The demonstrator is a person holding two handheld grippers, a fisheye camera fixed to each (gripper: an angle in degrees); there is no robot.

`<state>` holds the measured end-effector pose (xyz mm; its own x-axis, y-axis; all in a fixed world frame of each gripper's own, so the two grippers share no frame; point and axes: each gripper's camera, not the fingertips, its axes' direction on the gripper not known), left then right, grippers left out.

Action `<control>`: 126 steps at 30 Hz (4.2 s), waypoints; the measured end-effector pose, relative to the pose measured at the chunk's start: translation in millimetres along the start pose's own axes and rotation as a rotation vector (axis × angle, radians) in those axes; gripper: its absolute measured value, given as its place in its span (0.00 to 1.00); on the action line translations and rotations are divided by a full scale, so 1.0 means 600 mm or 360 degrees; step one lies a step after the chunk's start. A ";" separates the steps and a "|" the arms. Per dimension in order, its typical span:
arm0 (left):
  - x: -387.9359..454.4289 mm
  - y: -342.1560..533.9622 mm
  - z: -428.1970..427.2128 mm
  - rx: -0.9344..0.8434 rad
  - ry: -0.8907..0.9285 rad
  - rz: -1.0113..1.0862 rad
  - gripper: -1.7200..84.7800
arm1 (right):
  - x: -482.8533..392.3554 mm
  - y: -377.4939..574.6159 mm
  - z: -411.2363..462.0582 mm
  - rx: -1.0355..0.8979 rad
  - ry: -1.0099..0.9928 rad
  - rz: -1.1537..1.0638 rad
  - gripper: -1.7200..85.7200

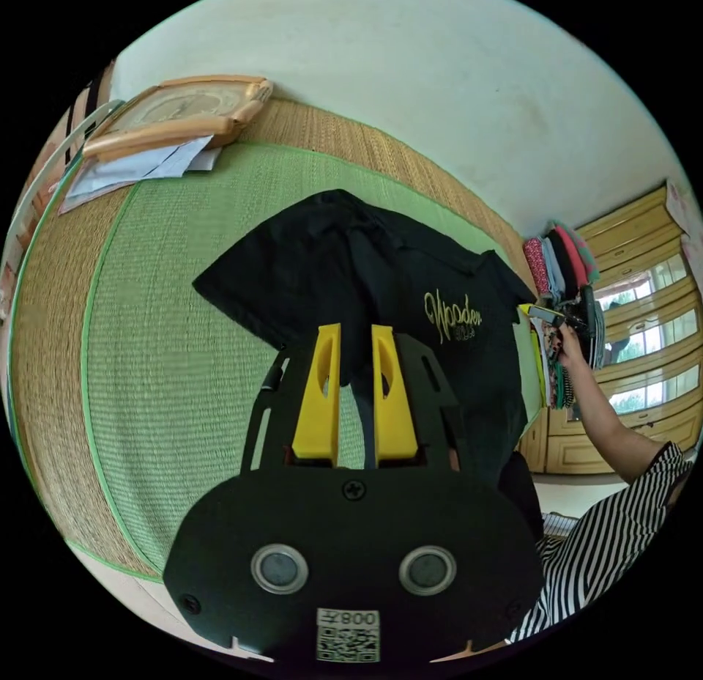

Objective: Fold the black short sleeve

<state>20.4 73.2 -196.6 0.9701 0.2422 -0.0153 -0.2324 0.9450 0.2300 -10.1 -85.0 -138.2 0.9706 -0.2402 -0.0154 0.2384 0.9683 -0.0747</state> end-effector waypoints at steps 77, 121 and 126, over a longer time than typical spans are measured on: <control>0.832 -0.358 -0.474 0.0295 -0.0056 0.0306 0.04 | 0.024 0.078 0.389 0.0416 -0.0072 0.0398 0.09; 1.406 -0.689 0.066 -0.0435 0.0314 0.1165 0.02 | -0.183 0.213 0.275 0.0148 0.0070 0.0167 0.02; 1.360 -0.680 0.065 -0.0330 0.0403 0.1141 0.02 | -0.191 0.202 0.228 0.0134 0.0100 0.0208 0.02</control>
<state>909.5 -123.2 -264.7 0.5392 0.8271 -0.1585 -0.8277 0.5553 0.0817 -87.9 69.3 -9.2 0.9902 -0.1131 -0.0818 0.1148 0.9933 0.0159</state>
